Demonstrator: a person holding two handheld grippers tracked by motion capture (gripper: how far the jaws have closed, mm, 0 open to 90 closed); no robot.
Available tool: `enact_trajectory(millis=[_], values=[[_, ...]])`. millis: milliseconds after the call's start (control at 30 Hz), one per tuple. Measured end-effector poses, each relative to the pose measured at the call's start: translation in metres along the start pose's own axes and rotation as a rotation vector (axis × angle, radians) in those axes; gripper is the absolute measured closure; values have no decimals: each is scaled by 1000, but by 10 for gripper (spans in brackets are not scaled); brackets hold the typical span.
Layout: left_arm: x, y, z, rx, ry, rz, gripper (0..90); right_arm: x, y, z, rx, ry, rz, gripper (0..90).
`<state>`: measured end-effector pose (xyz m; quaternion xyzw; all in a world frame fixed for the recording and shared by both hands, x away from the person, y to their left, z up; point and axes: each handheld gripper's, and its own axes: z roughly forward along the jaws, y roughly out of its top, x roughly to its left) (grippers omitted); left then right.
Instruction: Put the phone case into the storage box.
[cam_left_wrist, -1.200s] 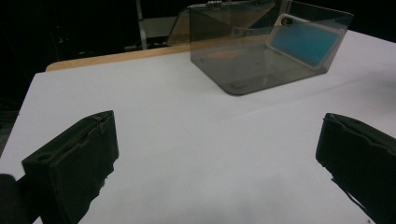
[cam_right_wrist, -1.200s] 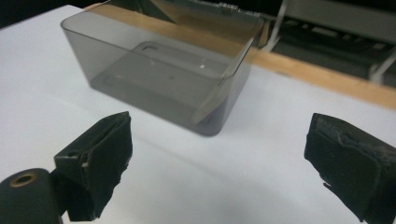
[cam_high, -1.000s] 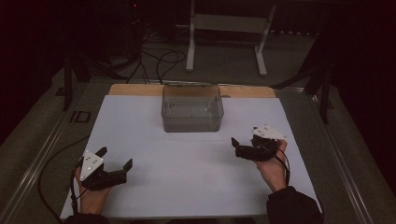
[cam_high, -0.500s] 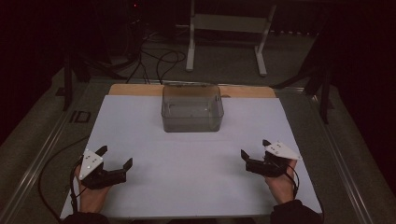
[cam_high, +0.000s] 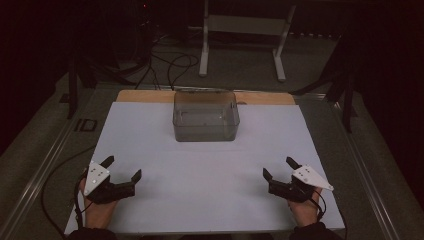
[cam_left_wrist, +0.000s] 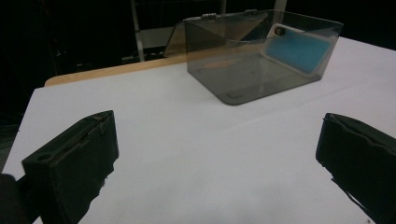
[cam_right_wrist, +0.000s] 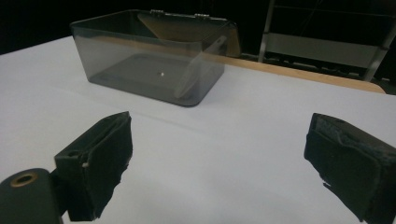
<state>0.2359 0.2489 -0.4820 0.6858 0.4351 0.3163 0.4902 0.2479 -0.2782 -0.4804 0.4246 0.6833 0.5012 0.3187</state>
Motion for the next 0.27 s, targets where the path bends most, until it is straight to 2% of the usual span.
enact_trajectory(millis=[100, 267], values=[[-2, 0, 0, -7, -4, 7, 1, -2, -1, -4, -21, -1, 3, 79], [-4, 0, 2, -6, -7, 13, 1, -3, -5, -4, -3, 5, -1, 79]])
